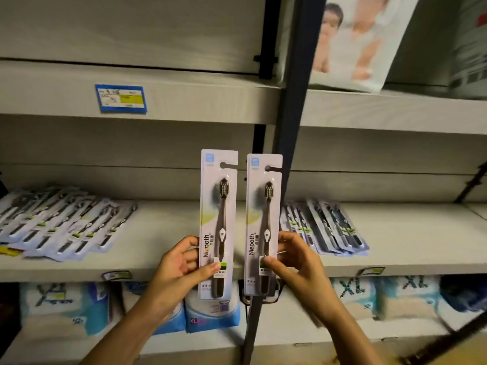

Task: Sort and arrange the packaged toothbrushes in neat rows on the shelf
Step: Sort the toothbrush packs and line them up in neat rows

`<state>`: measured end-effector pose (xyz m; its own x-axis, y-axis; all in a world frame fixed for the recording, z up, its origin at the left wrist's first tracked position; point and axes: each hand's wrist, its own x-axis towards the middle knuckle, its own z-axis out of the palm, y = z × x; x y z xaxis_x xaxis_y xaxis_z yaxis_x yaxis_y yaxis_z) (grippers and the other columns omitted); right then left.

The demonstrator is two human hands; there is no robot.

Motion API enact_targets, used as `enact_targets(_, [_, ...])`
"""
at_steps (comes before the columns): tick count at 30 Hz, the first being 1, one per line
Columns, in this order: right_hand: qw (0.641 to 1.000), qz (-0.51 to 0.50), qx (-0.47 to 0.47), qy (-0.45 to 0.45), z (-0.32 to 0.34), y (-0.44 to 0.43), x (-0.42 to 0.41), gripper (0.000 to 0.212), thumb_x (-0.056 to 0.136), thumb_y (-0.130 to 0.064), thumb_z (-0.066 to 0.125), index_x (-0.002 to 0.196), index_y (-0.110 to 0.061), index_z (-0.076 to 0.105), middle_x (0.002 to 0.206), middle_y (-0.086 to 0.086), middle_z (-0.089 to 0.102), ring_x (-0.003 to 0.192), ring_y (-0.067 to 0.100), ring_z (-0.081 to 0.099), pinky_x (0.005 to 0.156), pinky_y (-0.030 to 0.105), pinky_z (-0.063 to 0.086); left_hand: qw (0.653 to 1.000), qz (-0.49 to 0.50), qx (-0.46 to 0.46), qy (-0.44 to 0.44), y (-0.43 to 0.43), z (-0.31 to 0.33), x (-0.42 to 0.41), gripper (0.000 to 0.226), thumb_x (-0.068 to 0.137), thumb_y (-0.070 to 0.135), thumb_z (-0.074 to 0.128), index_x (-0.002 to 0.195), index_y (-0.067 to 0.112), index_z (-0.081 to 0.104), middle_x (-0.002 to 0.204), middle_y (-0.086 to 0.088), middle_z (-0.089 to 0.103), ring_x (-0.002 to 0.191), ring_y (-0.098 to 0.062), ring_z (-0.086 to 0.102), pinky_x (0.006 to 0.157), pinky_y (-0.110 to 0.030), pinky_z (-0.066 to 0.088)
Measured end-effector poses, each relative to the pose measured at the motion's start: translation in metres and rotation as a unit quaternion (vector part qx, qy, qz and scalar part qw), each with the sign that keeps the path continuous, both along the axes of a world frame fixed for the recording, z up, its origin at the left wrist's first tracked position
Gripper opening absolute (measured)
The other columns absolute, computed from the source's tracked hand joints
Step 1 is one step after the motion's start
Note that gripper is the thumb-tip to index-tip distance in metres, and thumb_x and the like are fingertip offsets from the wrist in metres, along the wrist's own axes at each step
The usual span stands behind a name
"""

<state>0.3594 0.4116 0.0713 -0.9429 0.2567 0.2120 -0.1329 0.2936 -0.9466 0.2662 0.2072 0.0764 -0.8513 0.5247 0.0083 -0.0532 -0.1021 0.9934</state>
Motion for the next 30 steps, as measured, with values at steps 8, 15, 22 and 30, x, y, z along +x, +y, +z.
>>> enact_targets(8, [0.998, -0.058, -0.029, 0.007, -0.012, 0.058, 0.040, 0.038, 0.077, -0.025, 0.067, 0.113, -0.022, 0.054, 0.097, 0.007, 0.068, 0.086, 0.019, 0.068, 0.077, 0.033, 0.058, 0.998, -0.048, -0.034, 0.000, 0.063, -0.010, 0.027, 0.039, 0.065, 0.002, 0.070, 0.101, 0.007, 0.057, 0.097, -0.011, 0.072, 0.090, -0.024, 0.070, 0.074, -0.033, 0.058])
enact_targets(15, [0.996, -0.078, -0.036, 0.010, -0.027, 0.151, 0.062, 0.040, 0.077, -0.027, 0.068, 0.114, -0.022, 0.055, 0.097, 0.002, 0.070, 0.085, 0.018, 0.068, 0.076, 0.029, 0.057, 0.999, -0.048, -0.022, 0.005, 0.159, -0.019, 0.050, 0.034, 0.071, -0.012, 0.066, 0.100, 0.004, 0.056, 0.095, -0.012, 0.073, 0.084, -0.020, 0.071, 0.067, -0.022, 0.056])
enact_targets(22, [0.998, -0.045, -0.031, 0.006, -0.027, 0.283, 0.079, 0.039, 0.075, -0.026, 0.069, 0.111, -0.018, 0.057, 0.092, 0.010, 0.069, 0.081, 0.029, 0.067, 0.075, 0.039, 0.058, 1.000, 0.012, 0.010, -0.016, 0.286, -0.027, 0.072, 0.035, 0.073, -0.012, 0.067, 0.102, 0.005, 0.056, 0.095, -0.007, 0.073, 0.089, -0.022, 0.070, 0.069, -0.024, 0.058])
enact_targets(30, [0.999, -0.024, -0.044, -0.013, -0.033, 0.375, 0.078, 0.036, 0.076, -0.020, 0.068, 0.110, -0.021, 0.057, 0.088, 0.008, 0.070, 0.078, 0.027, 0.066, 0.074, 0.034, 0.058, 1.000, 0.023, -0.005, -0.018, 0.375, -0.028, 0.077, 0.032, 0.076, -0.011, 0.064, 0.103, 0.005, 0.056, 0.096, -0.008, 0.073, 0.086, -0.017, 0.070, 0.069, -0.021, 0.056])
